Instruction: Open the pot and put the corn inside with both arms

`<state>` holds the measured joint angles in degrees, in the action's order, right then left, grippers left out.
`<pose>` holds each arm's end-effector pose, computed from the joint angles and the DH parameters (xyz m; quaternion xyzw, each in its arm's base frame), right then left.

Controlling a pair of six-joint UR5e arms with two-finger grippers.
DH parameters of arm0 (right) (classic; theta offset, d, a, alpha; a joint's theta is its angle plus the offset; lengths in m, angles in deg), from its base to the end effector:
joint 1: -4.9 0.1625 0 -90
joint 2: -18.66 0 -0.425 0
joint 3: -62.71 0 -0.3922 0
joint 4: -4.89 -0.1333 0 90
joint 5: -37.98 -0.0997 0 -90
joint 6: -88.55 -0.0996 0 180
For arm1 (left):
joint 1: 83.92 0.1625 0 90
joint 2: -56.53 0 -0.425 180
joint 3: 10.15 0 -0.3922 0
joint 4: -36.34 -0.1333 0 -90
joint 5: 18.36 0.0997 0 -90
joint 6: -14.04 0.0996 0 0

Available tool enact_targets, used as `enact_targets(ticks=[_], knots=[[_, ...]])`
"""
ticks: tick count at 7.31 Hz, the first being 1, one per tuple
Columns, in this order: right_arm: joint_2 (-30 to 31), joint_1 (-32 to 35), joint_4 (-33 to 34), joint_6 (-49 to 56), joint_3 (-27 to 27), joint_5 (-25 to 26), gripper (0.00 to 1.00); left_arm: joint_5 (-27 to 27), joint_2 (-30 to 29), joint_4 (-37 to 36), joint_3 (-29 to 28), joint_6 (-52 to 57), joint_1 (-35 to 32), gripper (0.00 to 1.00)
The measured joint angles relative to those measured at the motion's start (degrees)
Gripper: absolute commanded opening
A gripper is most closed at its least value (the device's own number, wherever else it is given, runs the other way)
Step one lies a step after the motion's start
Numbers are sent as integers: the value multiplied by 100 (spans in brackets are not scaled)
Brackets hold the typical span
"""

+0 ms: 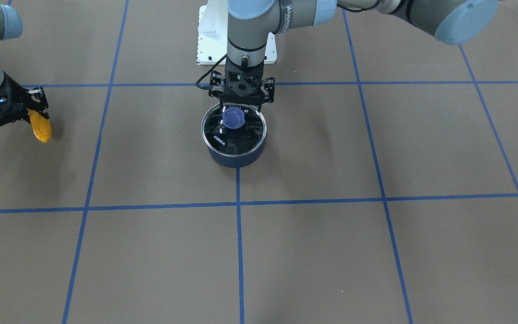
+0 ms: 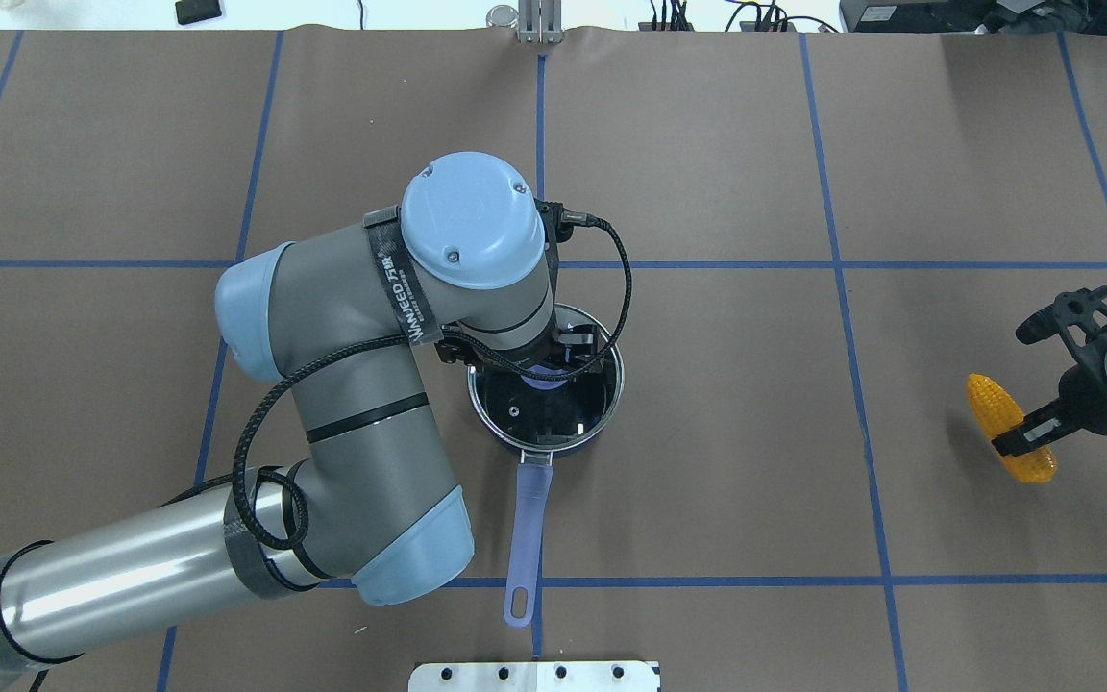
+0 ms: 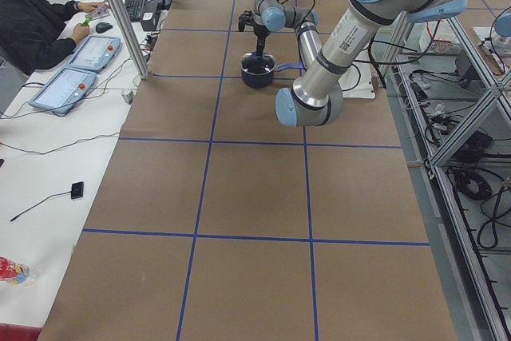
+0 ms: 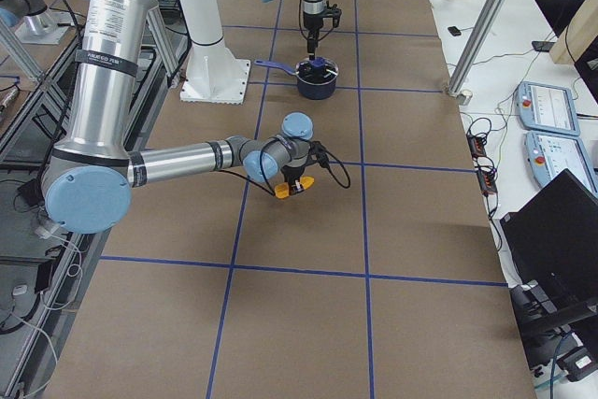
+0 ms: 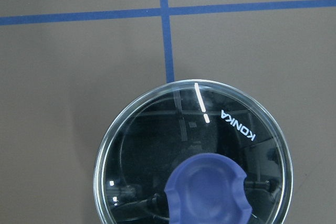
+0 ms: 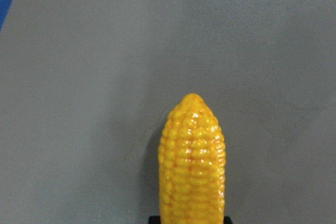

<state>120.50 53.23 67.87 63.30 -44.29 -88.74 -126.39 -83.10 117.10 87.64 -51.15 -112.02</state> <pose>-0.2310 -0.3705 0.5577 0.0526 -0.3975 -0.2166 0.8901 0.5446 -0.4069 0.0961 0.0515 0.4246 0.0380 0.9031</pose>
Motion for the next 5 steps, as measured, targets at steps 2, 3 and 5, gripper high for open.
enact_targets(ticks=[2,3,5], knots=[[-59,43,3,-2,-2,-78,44,9,-14,17,3,82,12,97],[-64,49,4,-4,-1,-86,44,12,-32,19,5,150,13,97],[-73,56,4,-5,3,-89,44,17,-38,81,-66,245,7,97]])
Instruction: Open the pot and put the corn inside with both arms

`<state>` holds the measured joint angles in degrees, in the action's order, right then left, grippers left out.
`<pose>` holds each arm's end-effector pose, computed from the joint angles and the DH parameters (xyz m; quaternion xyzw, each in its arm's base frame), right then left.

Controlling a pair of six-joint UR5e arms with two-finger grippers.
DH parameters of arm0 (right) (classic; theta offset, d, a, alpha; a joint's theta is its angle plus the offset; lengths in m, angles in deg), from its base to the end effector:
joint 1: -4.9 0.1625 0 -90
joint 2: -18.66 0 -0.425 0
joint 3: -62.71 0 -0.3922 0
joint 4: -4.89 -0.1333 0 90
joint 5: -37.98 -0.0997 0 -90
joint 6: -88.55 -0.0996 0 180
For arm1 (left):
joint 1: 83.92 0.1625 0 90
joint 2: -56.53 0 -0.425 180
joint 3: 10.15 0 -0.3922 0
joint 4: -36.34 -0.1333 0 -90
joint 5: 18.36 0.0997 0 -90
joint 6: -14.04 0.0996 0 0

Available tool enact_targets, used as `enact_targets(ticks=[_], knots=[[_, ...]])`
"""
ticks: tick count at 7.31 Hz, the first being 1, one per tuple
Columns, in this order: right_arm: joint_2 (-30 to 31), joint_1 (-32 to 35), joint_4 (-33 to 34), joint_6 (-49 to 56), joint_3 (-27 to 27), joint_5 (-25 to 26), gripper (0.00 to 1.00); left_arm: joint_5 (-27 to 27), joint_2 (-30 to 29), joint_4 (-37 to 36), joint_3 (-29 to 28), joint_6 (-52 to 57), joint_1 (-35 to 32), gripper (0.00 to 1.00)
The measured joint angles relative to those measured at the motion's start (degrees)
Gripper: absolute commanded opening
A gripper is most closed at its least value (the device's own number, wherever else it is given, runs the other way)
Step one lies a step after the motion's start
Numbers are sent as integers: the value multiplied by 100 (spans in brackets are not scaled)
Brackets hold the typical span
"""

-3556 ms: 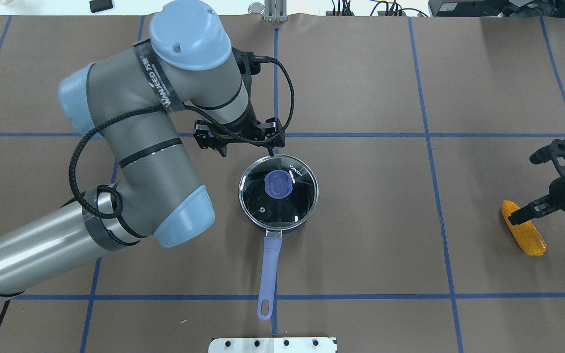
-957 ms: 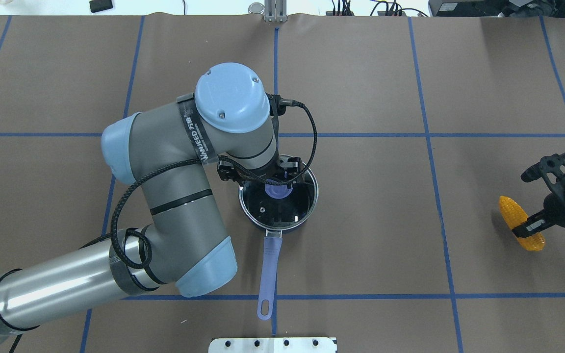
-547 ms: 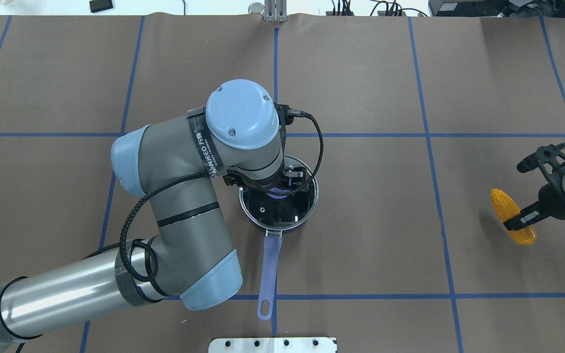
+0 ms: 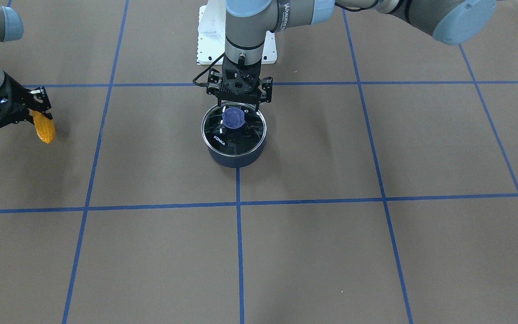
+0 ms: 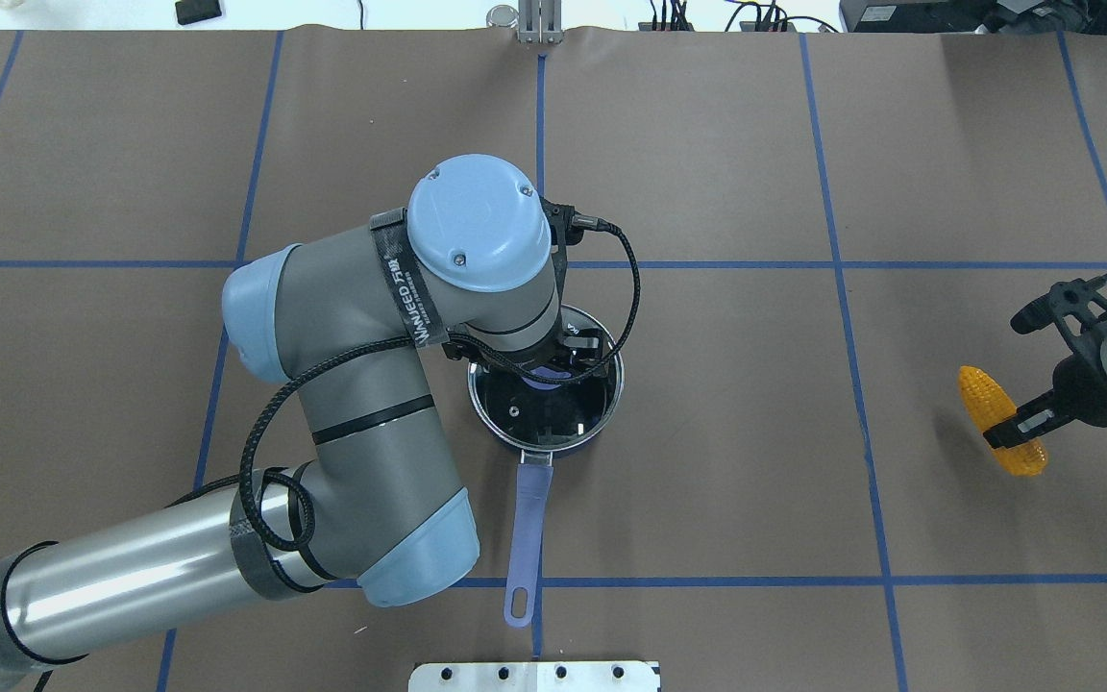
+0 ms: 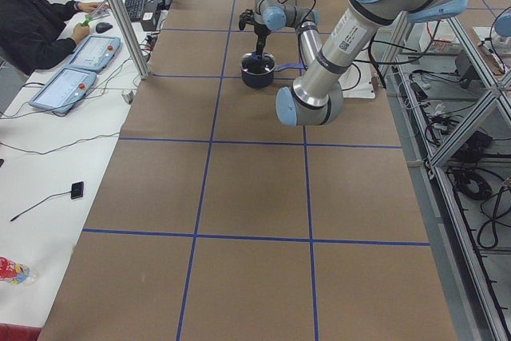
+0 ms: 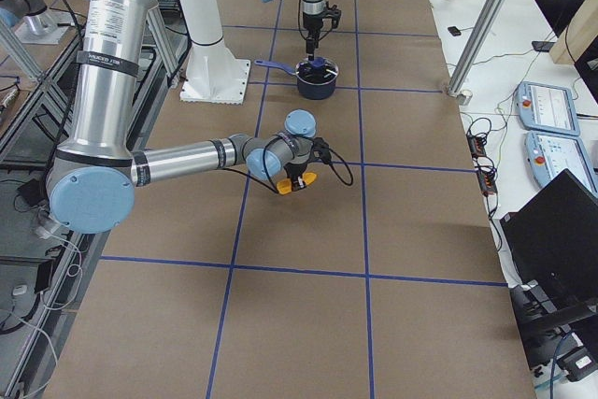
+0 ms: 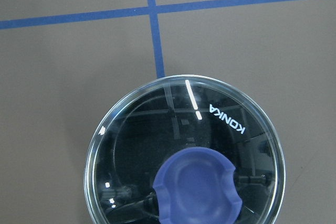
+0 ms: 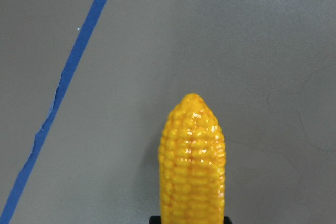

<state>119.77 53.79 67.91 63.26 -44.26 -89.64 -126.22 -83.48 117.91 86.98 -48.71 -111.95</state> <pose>-0.2313 -0.3753 0.5517 0.0546 -0.4053 -0.2152 0.8868 0.5479 -0.4081 0.0938 0.0637 0.4265 0.0579 0.9004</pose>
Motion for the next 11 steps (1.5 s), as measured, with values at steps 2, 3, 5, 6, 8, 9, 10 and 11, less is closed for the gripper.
enact_targets(ticks=[2,3,5,6,8,9,10,11], knots=[[-9,5,0,0,1,0,44,1,-6,169,-127,18,-7,97],[-10,6,0,-1,1,-1,44,1,-7,201,-160,22,-13,97],[-12,4,0,-2,0,-1,44,0,-8,423,-315,26,-18,97],[-12,9,0,-1,-2,-1,44,-5,-9,566,-418,25,-16,96],[-12,21,0,4,-1,-1,44,-13,-8,662,-484,18,-15,82],[-13,23,0,3,0,-1,44,-15,0,668,-489,16,-16,78],[-12,27,0,5,1,0,44,-16,9,664,-491,9,-14,76],[-13,30,0,6,1,-1,44,-16,19,656,-495,4,-8,75]])
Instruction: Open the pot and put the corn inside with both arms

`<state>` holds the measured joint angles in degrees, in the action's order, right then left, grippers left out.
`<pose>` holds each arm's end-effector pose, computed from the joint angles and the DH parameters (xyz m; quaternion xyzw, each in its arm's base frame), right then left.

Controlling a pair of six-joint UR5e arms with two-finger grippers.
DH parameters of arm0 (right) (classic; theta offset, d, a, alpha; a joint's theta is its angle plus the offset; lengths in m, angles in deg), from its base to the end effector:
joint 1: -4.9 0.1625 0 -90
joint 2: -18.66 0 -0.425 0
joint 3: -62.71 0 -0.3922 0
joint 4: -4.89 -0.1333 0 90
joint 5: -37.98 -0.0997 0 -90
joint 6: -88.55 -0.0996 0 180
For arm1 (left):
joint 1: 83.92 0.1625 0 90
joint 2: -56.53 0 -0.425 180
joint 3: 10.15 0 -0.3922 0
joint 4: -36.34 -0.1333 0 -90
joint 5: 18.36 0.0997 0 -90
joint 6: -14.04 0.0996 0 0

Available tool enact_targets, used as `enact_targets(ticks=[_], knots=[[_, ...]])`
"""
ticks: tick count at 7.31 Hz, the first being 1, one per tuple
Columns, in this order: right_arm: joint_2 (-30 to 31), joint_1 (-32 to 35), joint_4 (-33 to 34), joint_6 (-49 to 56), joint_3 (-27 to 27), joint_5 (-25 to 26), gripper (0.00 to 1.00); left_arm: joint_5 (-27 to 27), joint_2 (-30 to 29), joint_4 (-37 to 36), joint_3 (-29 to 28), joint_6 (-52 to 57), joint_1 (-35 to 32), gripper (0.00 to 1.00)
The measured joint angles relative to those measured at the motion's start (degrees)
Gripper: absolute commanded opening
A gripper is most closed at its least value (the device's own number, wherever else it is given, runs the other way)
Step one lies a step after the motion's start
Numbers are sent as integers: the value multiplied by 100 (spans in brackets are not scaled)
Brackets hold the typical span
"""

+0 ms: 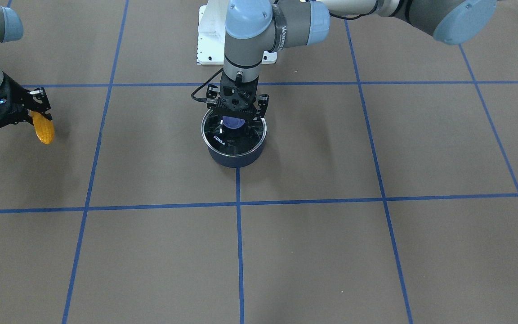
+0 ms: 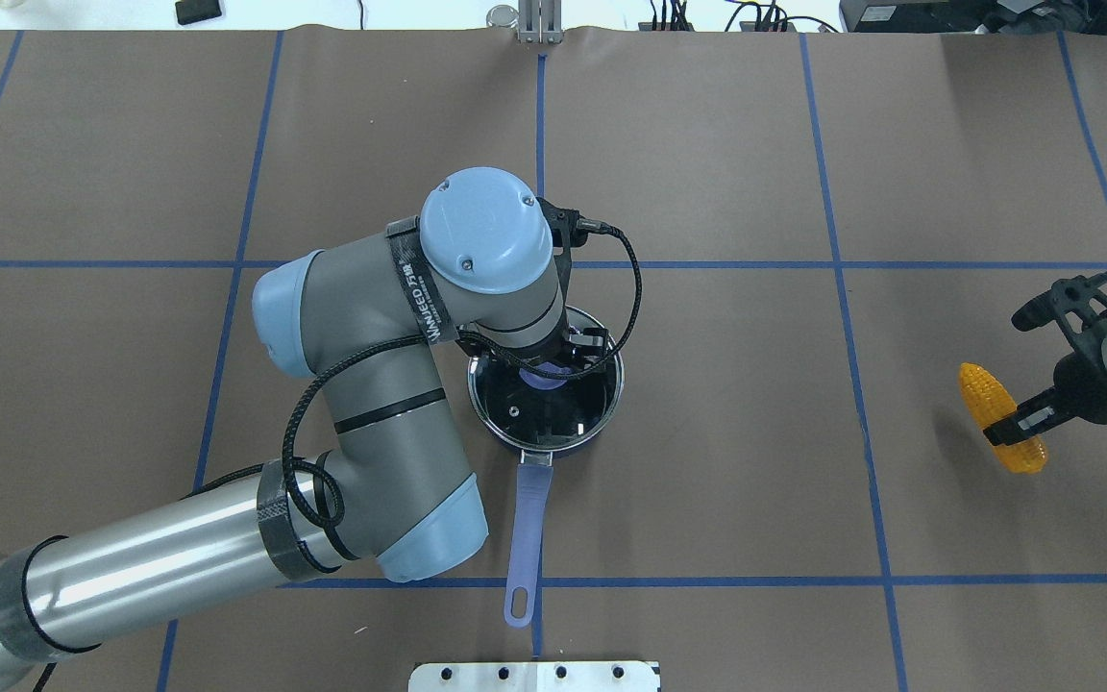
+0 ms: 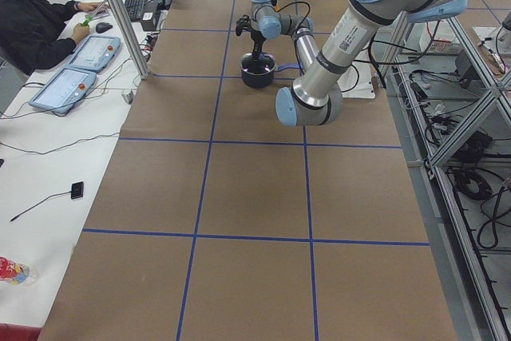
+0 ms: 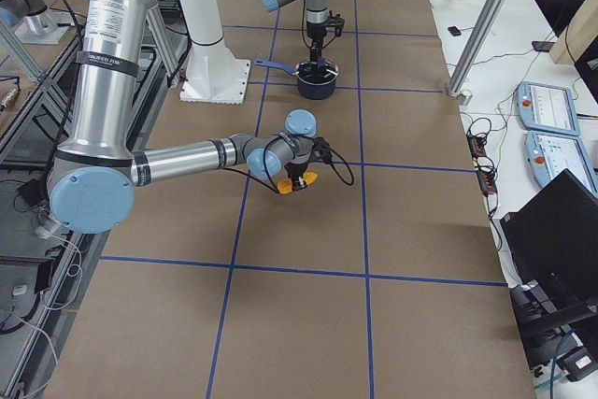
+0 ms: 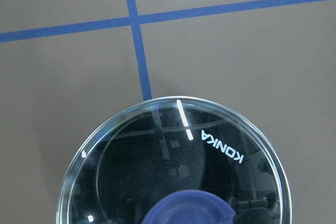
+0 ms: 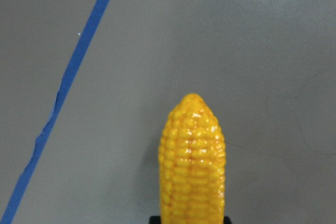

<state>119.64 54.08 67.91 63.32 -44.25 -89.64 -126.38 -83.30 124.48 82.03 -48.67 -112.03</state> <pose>-0.2299 -0.3771 0.5508 0.0566 -0.4056 -0.2137 0.8869 0.5716 -0.4215 0.1117 0.0690 0.4365 0.0600 0.8950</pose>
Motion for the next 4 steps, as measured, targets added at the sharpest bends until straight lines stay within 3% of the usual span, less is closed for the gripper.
enact_targets(ticks=[2,4], knots=[[0,7,0,1,0,0,44,0,6,1,-8,-6,6,75],[0,5,0,-1,0,5,44,0,3,3,-12,-19,7,67]])
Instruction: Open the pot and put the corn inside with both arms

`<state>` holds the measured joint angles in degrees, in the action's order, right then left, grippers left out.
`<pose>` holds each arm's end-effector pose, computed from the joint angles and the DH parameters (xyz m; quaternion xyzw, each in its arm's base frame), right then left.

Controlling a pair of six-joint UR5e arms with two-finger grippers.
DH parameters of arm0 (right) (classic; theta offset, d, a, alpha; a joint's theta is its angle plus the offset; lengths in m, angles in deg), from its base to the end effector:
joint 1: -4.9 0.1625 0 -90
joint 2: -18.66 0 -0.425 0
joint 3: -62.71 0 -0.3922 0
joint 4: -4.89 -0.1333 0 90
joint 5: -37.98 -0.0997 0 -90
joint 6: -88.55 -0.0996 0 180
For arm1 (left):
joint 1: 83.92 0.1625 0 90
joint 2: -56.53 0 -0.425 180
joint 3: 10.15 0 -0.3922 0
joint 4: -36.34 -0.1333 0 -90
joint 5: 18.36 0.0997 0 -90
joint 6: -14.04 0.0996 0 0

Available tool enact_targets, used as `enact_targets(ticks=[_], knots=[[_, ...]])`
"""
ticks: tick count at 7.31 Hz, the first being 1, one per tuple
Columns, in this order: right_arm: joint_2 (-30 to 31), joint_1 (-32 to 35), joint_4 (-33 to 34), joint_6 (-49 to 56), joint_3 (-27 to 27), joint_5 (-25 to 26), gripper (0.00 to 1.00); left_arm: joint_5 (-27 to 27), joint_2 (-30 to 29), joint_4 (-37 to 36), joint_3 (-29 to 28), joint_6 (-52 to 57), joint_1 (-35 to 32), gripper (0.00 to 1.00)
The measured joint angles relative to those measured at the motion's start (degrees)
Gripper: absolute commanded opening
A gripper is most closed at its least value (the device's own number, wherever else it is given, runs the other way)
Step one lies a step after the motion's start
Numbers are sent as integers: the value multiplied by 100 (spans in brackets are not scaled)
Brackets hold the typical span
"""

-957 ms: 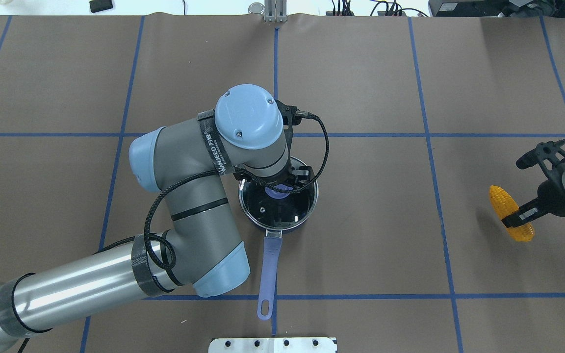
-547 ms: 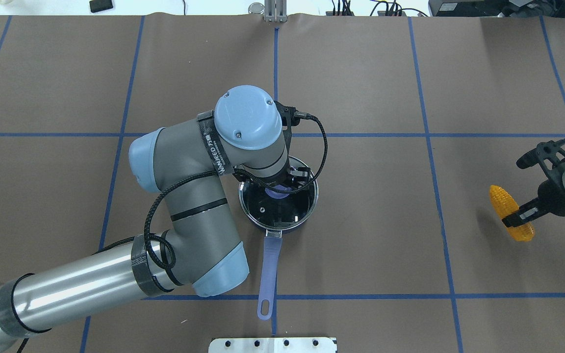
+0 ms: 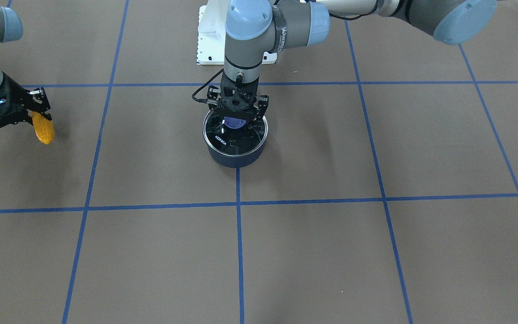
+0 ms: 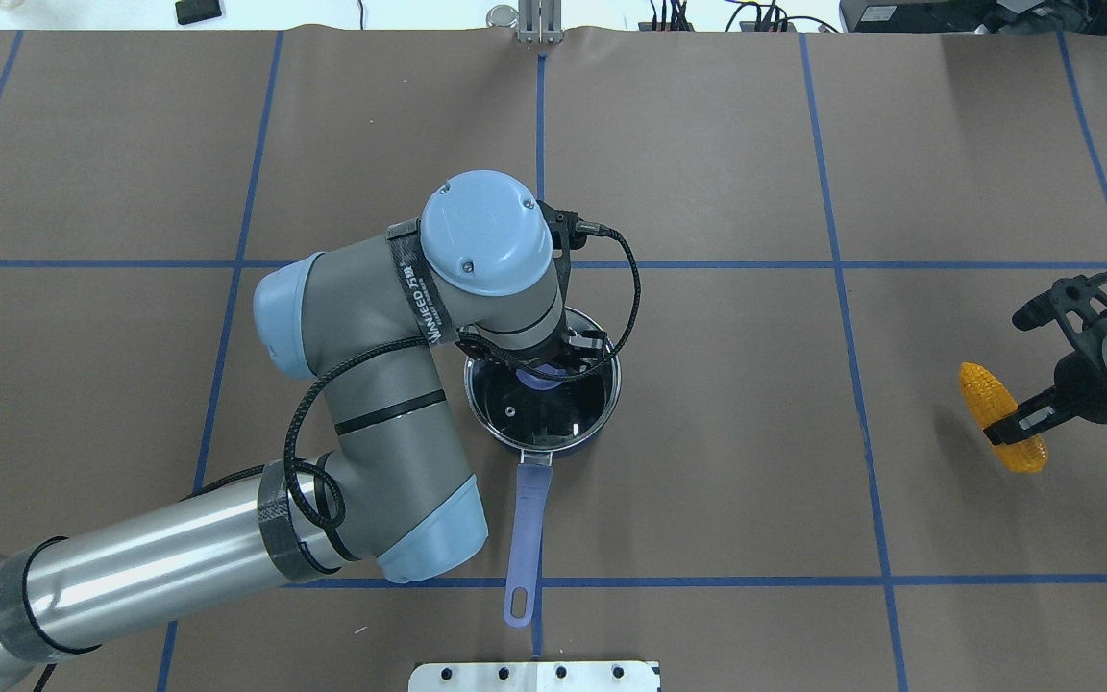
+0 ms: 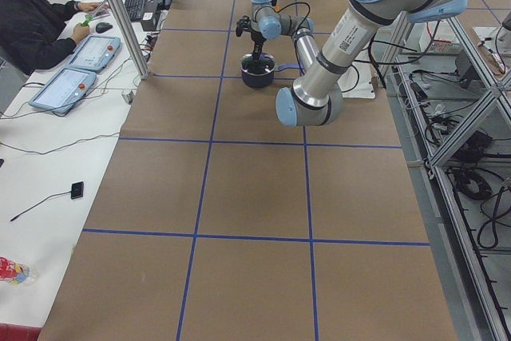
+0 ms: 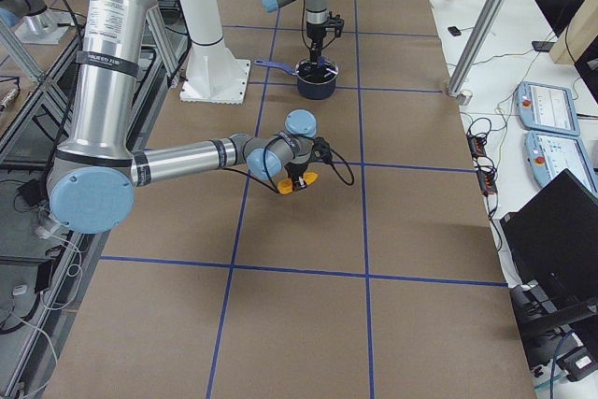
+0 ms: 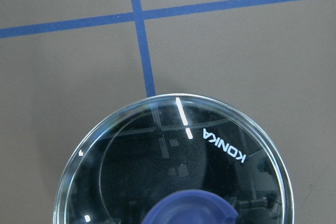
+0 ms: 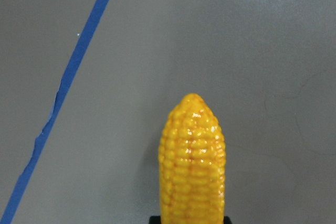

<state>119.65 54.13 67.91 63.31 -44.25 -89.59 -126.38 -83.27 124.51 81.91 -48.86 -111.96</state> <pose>-0.2295 -0.3773 0.5509 0.0570 -0.4052 -0.2131 0.8872 0.5727 -0.4211 0.1128 0.0675 0.4359 0.0589 0.8955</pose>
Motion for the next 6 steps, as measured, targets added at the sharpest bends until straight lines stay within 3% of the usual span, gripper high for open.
enact_targets(ticks=[2,6], knots=[[-9,-1,0,-2,-1,-2,44,0,-5,-10,17,-12,-10,59],[-227,18,2,-11,-6,-81,45,-8,3,-30,62,-35,-31,56]])
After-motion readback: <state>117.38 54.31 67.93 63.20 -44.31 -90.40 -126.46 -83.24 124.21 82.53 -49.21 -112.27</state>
